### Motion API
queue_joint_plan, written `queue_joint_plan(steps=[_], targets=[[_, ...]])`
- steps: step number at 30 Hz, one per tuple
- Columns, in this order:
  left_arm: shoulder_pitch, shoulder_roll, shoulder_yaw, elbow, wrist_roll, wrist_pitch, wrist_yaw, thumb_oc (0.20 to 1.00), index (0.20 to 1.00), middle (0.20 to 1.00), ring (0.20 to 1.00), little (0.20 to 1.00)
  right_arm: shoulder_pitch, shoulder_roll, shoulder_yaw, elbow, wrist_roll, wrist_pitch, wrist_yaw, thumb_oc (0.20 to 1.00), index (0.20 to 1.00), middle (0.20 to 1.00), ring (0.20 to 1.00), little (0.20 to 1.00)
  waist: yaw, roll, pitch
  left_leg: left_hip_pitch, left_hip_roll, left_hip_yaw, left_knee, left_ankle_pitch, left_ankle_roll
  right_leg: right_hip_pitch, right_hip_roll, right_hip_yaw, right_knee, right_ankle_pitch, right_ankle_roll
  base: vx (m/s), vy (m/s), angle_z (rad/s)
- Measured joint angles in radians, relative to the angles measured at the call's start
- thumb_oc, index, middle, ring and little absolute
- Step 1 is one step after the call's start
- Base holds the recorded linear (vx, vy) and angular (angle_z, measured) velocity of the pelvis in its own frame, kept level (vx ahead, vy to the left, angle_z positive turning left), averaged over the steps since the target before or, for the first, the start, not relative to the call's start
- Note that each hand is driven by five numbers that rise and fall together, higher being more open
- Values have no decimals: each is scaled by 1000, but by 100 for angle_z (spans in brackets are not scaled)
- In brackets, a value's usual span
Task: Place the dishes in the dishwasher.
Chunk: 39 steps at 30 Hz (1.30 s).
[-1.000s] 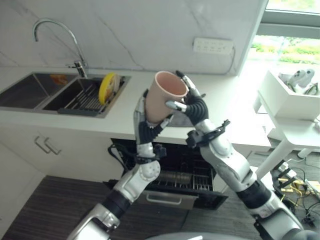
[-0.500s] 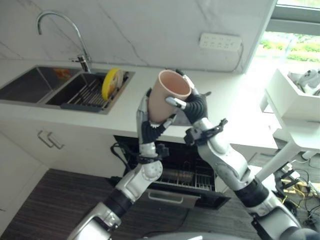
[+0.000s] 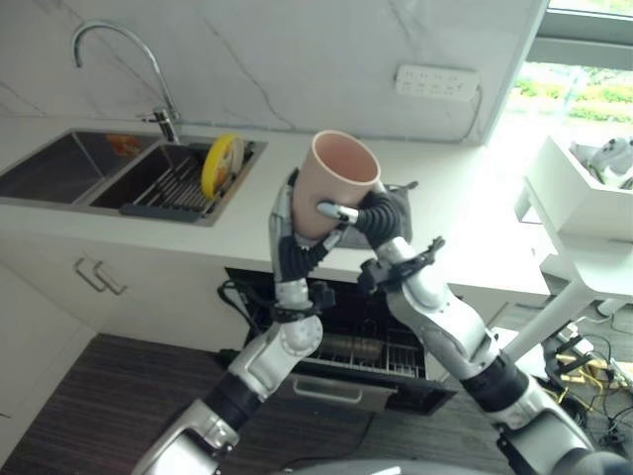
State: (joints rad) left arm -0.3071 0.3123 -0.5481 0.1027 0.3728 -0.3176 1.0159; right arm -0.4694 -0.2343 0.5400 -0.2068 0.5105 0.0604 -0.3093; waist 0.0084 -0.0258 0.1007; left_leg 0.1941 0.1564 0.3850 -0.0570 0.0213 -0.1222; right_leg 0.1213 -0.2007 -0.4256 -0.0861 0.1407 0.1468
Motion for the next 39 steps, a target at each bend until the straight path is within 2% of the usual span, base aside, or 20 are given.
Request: queue_joint_plan(steps=[1, 4, 17, 18, 19, 25, 29, 31, 39], targets=[[-3, 0, 1, 0, -1, 5, 0, 200, 200, 200, 200, 200, 0, 0, 1, 0, 0, 0, 0, 200, 200, 200, 200, 200, 0, 0, 0, 0, 0, 0, 0, 0, 0, 0, 0, 0, 0, 0, 0, 0, 0, 0], [-6, -1, 0, 0, -1, 5, -1, 200, 200, 200, 200, 200, 0, -7, -2, 0, -38, -1, -10, 200, 200, 200, 200, 200, 0, 0, 0, 0, 0, 0, 0, 0, 0, 0, 0, 0, 0, 0, 0, 0, 0, 0], [-13, 0, 0, 0, -9, 5, -40, 200, 200, 200, 200, 200, 0, -9, -1, 0, -39, -7, -37, 200, 200, 200, 200, 200, 0, 3, 2, 0, -1, 0, 0, 0, 0, -2, 0, 0, 0, 0, 0, 0, 0, 0], [-13, 0, 0, 0, -9, 5, -40, 551, 551, 551, 551, 551, 0, -9, -1, 0, -39, -7, -37, 200, 200, 200, 200, 200, 0, 3, 2, 0, -1, 0, 0, 0, 0, -2, 0, 0, 0, 0, 0, 0, 0, 0], [-14, 0, 0, 0, -9, 5, -40, 1000, 1000, 1000, 1000, 1000, 0, -9, 0, 0, -39, -9, -40, 200, 200, 200, 200, 200, 0, 4, 2, 0, -1, 0, 0, 0, 0, -2, 0, 0, 0, 0, 0, 0, 0, 0], [-18, 17, -26, 0, -6, 4, -76, 1000, 1000, 1000, 1000, 1000, 0, -11, -3, 2, -36, -42, -103, 200, 200, 200, 200, 200, 0, 16, 10, 0, 0, 0, 0, 0, 0, -2, 0, 0, 0, 0, 0, -23, 2, 0], [-18, 18, -54, 6, 23, 2, -81, 1000, 1000, 1000, 1000, 1000, 0, -4, -85, 4, -8, -183, -235, 200, 200, 200, 200, 200, -2, 27, 15, 0, 0, 0, 0, 0, 0, 1, -1, 0, 0, 0, 0, -30, 2, 0], [-18, 18, -75, 7, 41, 2, -79, 1000, 1000, 1000, 1000, 1000, 0, -7, -131, 2, -6, -227, -270, 200, 200, 200, 200, 200, -5, 31, 16, 0, 0, 0, 0, 0, 0, 1, -1, 0, 0, 0, 0, -42, -9, -1], [-15, 20, -75, 13, 40, 4, -83, 1000, 1000, 1000, 1000, 1000, 6, -10, -130, 2, 12, -270, -275, 200, 200, 200, 200, 200, -6, 33, 16, 0, 1, 0, 0, 0, 0, 1, -1, -1, 0, 0, 0, 0, 0, 0]])
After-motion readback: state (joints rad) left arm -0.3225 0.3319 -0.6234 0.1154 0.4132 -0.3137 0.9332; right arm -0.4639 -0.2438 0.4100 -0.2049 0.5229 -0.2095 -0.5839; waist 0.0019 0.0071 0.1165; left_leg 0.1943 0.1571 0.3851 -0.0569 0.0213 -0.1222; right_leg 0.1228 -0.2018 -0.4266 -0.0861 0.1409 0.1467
